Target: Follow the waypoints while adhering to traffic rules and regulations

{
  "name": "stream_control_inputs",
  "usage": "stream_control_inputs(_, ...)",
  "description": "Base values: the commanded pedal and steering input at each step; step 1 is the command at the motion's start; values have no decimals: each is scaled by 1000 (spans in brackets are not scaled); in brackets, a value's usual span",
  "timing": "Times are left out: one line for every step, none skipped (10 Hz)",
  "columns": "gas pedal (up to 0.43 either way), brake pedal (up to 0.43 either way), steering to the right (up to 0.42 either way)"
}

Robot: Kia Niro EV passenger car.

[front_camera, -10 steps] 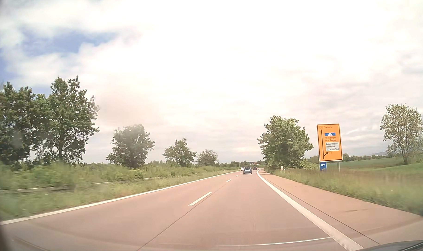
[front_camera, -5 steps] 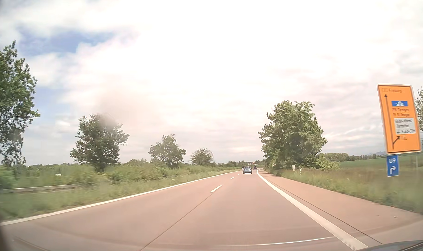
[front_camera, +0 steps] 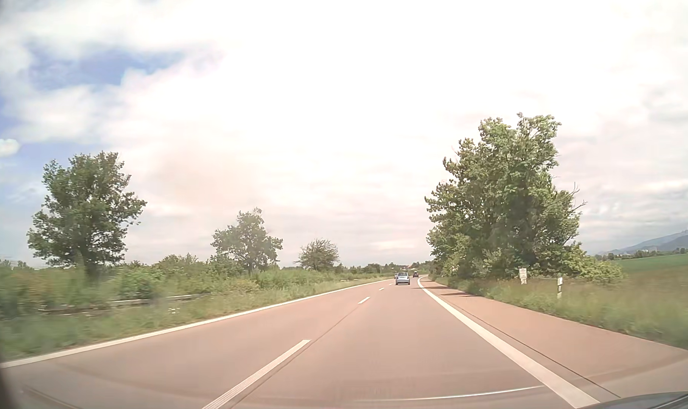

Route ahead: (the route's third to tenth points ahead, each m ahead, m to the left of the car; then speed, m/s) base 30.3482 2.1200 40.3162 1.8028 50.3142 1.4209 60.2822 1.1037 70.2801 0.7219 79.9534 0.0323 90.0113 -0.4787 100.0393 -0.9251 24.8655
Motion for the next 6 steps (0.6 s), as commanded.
stream_control_inputs(240, 0, 3)
stream_control_inputs(240, 0, 3)
stream_control_inputs(240, 0, 3)
stream_control_inputs(240, 0, 2)
stream_control_inputs(240, 0, 3)
stream_control_inputs(240, 0, 3)
